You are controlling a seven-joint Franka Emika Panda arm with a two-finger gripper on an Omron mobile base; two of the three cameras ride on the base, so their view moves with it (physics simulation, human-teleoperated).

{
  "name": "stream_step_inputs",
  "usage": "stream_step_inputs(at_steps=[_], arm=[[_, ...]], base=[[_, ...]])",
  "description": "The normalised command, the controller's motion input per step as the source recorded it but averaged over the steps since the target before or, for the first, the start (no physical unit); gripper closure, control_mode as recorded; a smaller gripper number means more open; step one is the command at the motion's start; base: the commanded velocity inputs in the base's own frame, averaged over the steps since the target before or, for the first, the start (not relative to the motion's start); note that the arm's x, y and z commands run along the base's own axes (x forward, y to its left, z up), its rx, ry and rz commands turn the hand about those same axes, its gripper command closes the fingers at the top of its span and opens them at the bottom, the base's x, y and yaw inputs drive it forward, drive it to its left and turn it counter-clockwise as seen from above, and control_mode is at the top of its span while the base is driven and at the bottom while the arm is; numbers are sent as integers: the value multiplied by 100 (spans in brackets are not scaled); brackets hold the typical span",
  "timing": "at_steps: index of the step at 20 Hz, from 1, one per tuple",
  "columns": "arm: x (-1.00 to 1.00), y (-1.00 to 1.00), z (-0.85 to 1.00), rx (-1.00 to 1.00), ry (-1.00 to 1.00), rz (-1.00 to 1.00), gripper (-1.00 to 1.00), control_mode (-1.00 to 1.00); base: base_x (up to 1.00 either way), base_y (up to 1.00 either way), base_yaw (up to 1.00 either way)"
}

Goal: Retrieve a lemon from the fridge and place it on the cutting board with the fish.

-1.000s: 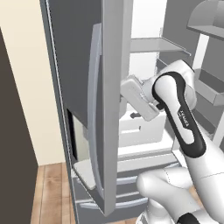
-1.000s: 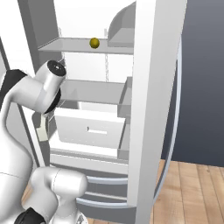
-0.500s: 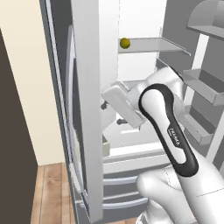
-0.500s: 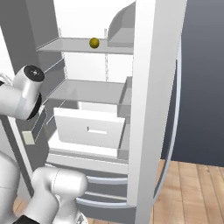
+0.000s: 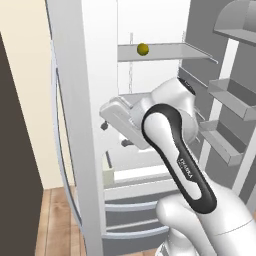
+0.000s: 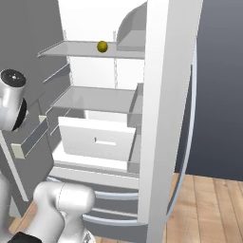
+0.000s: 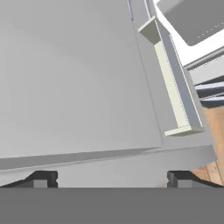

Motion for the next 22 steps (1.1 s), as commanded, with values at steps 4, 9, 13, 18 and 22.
stream_step_inputs(at_steps=[4, 9, 13, 18, 22], arm=[[0, 11, 7, -4, 0, 0, -100, -100], [0, 34, 0, -5, 0, 0, -100, -100], [0, 2, 0, -8, 0, 0, -100, -100], [-13, -31, 2, -20, 0, 0, -100, -100], [-53, -72, 19, -16, -1, 0, -100, -100]], base=[[0, 0, 0], [0, 0, 0], [0, 0, 0], [0, 0, 0], [0, 0, 0]])
